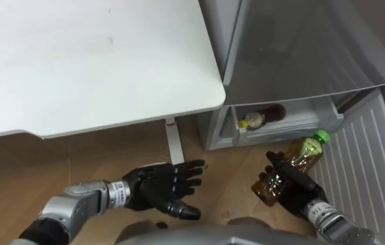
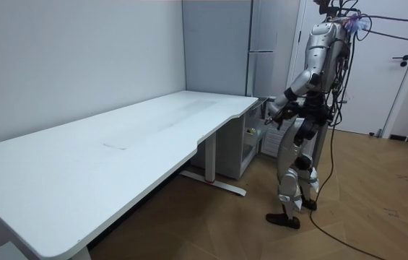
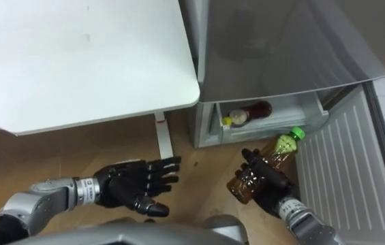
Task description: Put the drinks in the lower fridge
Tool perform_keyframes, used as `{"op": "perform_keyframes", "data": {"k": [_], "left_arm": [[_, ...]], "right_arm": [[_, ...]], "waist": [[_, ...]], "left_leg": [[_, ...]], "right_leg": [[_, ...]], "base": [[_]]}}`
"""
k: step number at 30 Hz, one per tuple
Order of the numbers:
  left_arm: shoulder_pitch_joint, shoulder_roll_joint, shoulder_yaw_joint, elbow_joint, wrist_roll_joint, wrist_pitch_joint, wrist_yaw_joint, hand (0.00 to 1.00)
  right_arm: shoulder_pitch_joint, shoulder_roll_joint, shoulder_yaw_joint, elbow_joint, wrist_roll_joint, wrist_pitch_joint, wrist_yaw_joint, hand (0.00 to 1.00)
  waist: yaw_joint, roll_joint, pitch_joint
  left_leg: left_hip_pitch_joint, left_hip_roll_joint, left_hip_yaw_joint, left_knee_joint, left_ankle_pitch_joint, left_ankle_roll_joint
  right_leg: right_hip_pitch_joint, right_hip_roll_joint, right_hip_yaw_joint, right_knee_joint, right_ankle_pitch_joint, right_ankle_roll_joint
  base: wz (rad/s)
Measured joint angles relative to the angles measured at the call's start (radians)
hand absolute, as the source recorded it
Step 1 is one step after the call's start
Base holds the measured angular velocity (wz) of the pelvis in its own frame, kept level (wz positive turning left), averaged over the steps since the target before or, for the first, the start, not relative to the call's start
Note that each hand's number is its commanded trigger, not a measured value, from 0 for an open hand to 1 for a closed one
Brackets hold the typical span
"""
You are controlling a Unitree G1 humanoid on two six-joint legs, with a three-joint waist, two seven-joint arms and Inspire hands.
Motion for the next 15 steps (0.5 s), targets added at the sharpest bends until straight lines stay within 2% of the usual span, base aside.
{"op": "perform_keyframes", "data": {"k": [4,6,9,11,13,15], "left_arm": [[0.014,-0.005,-0.001,0.021,0.026,0.013,-0.007,0.0],[0.011,-0.01,0.008,0.053,0.029,0.013,-0.006,0.0],[0.003,-0.033,0.084,0.154,0.029,0.012,0.015,0.0],[0.003,-0.051,0.148,0.228,0.029,0.003,0.059,0.0],[0.002,-0.059,0.179,0.282,0.025,0.0,0.104,0.0],[0.002,-0.083,0.232,0.322,0.025,-0.012,0.153,0.0]], "right_arm": [[-0.006,0.0,0.007,0.028,0.003,-0.001,-0.014,1.0],[-0.01,0.001,0.021,0.035,0.0,0.0,-0.033,1.0],[-0.019,0.002,0.019,0.04,0.003,0.002,-0.066,1.0],[-0.02,0.002,0.013,0.04,0.035,0.002,-0.095,1.0],[-0.036,0.002,0.003,0.052,0.055,0.002,-0.122,1.0],[-0.063,0.004,-0.012,0.071,0.079,0.004,-0.163,1.0]], "waist": [[0.015,-0.001,0.0],[0.033,-0.002,-0.0038],[0.055,-0.004,-0.0052],[0.067,-0.005,-0.0069],[0.079,-0.004,-0.0086],[0.089,-0.002,-0.0093]], "left_leg": [[-0.001,0.003,0.006,0.0,0.0,0.0],[-0.001,0.006,0.021,0.001,0.0,-0.001],[0.0,0.012,0.028,0.005,0.001,-0.001],[-0.001,0.013,0.024,0.001,0.0,-0.002],[-0.001,0.015,0.024,0.0,0.001,-0.003],[-0.003,0.017,0.024,0.0,0.003,-0.005]], "right_leg": [[-0.004,0.0,0.001,0.0,0.0,0.0],[-0.014,0.001,0.003,0.005,0.0,0.0],[-0.017,0.004,0.013,0.005,0.003,-0.005],[-0.014,0.006,0.011,0.003,0.004,-0.005],[-0.014,0.008,0.012,0.001,0.005,-0.007],[-0.017,0.009,0.007,0.002,0.007,-0.008]], "base": [[-0.04],[-0.19],[-0.1],[0.0],[0.0],[0.0]]}}
